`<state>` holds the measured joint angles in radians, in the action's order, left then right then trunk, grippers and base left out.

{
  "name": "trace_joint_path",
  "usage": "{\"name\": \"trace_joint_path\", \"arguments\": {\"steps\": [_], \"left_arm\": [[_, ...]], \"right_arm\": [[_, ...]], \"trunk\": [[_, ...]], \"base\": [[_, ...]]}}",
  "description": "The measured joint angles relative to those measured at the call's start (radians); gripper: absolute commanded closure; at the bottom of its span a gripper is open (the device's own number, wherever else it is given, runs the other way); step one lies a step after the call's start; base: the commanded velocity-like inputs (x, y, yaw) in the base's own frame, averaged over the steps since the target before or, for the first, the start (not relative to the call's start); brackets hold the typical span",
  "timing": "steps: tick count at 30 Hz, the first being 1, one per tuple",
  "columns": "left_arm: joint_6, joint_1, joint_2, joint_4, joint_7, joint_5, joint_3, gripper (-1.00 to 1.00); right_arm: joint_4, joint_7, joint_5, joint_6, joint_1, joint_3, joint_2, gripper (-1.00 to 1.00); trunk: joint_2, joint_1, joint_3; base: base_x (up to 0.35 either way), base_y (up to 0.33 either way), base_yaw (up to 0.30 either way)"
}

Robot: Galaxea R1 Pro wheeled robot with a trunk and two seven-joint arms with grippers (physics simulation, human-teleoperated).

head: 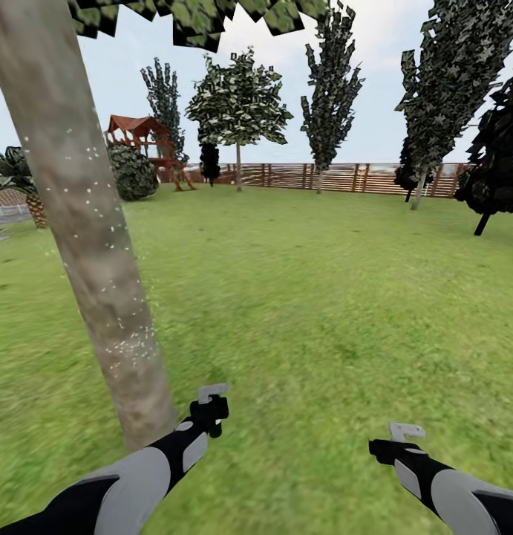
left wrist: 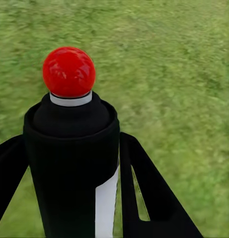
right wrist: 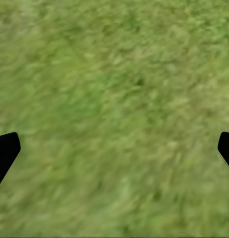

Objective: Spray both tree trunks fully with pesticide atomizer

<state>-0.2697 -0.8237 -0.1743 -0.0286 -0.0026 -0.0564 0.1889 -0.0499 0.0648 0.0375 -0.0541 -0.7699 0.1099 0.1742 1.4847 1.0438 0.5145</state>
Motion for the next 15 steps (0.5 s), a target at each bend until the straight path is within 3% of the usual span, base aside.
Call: {"name": "trace_joint_path", "arguments": {"steps": [15], "left_arm": [[0.0,0.001,0.0,0.0,-0.001,0.001,0.002,1.0]], "right_arm": [[0.0,0.0,0.0,-0.001,0.007,-0.001,-0.01,-1.0]], "trunk": [[0.0,0.0,0.0]], "base": [[0.306,-0.214,0.0]]}}
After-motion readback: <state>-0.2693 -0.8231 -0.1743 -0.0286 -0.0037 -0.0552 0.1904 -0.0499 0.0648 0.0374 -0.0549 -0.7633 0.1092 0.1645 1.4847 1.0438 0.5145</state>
